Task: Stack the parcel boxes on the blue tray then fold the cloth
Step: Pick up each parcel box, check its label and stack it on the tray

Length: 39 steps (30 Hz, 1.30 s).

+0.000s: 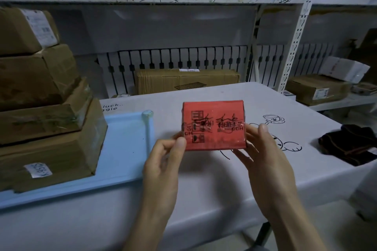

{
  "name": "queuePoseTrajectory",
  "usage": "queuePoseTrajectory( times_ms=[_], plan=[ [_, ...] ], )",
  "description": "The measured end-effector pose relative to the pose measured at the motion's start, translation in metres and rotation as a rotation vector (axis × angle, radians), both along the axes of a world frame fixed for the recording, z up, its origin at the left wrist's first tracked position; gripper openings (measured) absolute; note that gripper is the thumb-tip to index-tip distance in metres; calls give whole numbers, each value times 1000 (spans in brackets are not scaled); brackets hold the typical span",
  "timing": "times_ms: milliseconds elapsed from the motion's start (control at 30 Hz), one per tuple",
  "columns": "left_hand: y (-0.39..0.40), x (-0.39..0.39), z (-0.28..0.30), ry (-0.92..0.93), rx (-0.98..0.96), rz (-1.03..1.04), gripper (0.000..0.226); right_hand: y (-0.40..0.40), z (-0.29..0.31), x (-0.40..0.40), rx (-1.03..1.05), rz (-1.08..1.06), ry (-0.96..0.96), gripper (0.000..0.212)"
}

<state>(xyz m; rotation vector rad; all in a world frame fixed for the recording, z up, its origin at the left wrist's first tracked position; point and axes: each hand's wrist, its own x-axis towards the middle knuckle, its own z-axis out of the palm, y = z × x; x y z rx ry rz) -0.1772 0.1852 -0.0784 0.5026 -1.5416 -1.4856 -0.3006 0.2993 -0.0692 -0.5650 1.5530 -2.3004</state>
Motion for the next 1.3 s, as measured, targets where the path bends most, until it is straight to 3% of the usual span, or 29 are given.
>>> queuePoseTrajectory(
  times_ms=[333,533,633,800,1000,1167,1300],
  plan=[
    [2,1,12,14,291,-30,84,0,1,9,-21,15,-73,54],
    [1,0,10,-65,355,-43,58,0,4,15,-39,52,-45,39],
    [-2,2,11,-38,372,-47,61,-1,6,16,-63,71,-72,30],
    [-4,4,26,-44,271,-132,59,-6,20,13,-64,61,-86,27],
    [-13,10,82,-91,92,-225,54,-22,75,12,-62,131,54,32],
    [-36,22,152,-87,26,-183,39,-35,136,16,-45,281,115,27],
    [-47,38,204,-63,-43,-169,43,-48,181,29,-120,497,123,42]
  ],
)
